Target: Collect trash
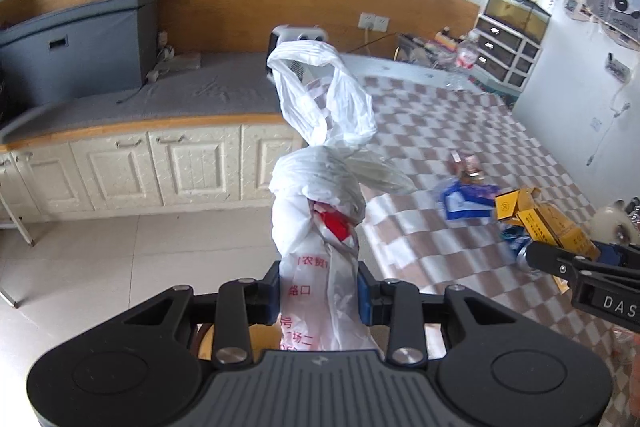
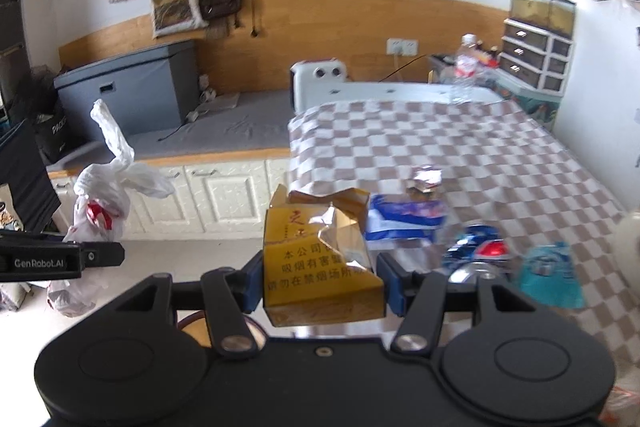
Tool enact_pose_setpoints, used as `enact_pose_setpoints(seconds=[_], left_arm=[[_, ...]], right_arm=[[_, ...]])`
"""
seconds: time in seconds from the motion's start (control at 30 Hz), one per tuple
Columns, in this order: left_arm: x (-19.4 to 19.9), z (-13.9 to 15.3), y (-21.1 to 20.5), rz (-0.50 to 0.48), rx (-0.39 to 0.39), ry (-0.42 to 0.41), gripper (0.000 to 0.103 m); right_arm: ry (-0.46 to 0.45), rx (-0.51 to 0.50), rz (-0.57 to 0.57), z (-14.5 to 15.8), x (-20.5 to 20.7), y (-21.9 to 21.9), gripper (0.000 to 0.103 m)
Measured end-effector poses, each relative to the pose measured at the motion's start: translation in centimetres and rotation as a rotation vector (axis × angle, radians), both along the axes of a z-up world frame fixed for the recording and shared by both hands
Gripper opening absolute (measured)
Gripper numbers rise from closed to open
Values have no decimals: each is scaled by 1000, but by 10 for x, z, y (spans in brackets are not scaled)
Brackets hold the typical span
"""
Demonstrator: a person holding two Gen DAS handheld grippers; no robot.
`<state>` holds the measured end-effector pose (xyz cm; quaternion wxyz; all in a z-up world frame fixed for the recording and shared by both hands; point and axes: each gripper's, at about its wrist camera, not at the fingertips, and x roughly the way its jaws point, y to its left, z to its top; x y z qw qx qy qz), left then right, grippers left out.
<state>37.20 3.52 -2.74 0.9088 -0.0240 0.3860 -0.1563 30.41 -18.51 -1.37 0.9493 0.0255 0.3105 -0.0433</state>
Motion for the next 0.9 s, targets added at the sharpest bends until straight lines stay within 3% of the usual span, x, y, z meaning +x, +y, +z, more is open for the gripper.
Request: enact_pose_setpoints(seconds=[0.47,0.9], left_arm=[[72,-102,55,26,24,263,37],[108,-221,49,-12,32,553,37]], right_arm=[[245,33,116,-86,93,71,58],[467,35,152,-174,131,94,58]])
